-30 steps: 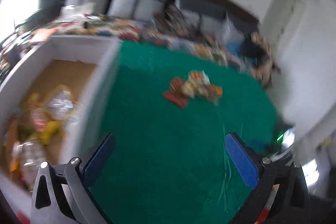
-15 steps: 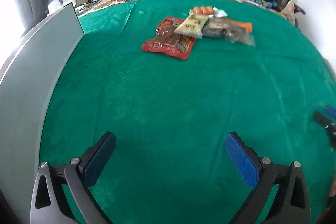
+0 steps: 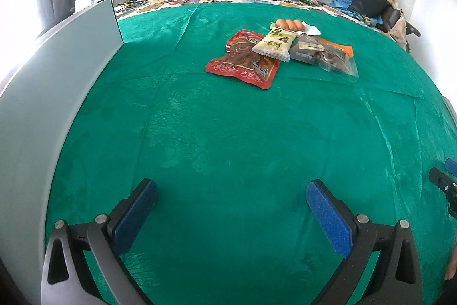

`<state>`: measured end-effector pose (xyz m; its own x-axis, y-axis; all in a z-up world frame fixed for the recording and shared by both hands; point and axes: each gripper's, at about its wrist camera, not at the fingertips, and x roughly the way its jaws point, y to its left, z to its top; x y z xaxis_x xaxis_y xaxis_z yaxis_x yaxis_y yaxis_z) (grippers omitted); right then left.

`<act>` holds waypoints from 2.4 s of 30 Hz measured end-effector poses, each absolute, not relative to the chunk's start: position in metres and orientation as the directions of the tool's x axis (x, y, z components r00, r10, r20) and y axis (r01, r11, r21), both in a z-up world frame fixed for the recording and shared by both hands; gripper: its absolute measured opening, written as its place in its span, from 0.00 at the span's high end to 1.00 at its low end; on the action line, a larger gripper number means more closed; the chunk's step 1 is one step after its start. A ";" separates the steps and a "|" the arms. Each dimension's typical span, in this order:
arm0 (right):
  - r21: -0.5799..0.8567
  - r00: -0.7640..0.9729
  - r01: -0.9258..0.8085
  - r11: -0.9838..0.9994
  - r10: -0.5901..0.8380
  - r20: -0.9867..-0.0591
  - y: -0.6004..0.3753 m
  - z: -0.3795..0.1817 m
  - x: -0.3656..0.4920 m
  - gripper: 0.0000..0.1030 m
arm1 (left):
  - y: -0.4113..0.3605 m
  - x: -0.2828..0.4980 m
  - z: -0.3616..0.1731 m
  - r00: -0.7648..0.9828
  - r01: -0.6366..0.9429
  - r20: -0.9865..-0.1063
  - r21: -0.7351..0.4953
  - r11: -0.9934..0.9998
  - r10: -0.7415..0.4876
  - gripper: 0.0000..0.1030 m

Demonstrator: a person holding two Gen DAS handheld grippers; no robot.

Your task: Organize snacks

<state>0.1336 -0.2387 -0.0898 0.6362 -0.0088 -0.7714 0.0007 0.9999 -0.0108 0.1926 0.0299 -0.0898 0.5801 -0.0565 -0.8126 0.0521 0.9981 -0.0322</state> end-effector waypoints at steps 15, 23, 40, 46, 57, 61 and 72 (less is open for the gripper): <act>-0.011 0.636 0.000 1.000 -0.008 -0.772 -0.239 -0.089 0.134 0.22 | 0.029 0.193 -0.090 0.580 0.053 -0.812 -0.034 0.998 -0.058 0.00; -0.010 0.636 0.000 1.000 -0.008 -0.772 -0.239 -0.089 0.134 0.22 | 0.029 0.193 -0.090 0.580 0.053 -0.812 -0.034 0.998 -0.058 0.00; -0.008 0.636 -0.001 1.000 -0.006 -0.772 -0.238 -0.088 0.133 0.21 | 0.029 0.193 -0.090 0.573 0.062 -0.817 -0.031 0.998 -0.061 0.00; -0.008 0.636 0.000 1.000 -0.006 -0.772 -0.238 -0.088 0.133 0.21 | 0.025 0.241 -0.070 0.483 0.182 -0.865 -0.052 0.982 -0.135 0.01; -0.007 0.636 -0.001 1.000 -0.005 -0.772 -0.238 -0.088 0.133 0.20 | -0.027 0.382 -0.059 0.447 0.226 -0.892 0.038 0.973 -0.069 0.34; -0.006 0.636 0.000 1.000 -0.005 -0.772 -0.238 -0.088 0.133 0.20 | -0.016 0.388 -0.068 0.433 0.189 -0.885 -0.093 0.978 -0.168 0.71; -0.003 0.636 -0.003 1.000 -0.001 -0.772 -0.236 -0.088 0.133 0.20 | -0.004 0.293 -0.038 0.468 0.203 -0.860 -0.117 0.972 -0.202 0.71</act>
<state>0.1333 -0.2364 -0.0880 0.6358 -0.0006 -0.7718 -0.0028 1.0000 -0.0030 0.2926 -0.0039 -0.0377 0.4682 -0.2019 -0.8602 0.2033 0.9720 -0.1175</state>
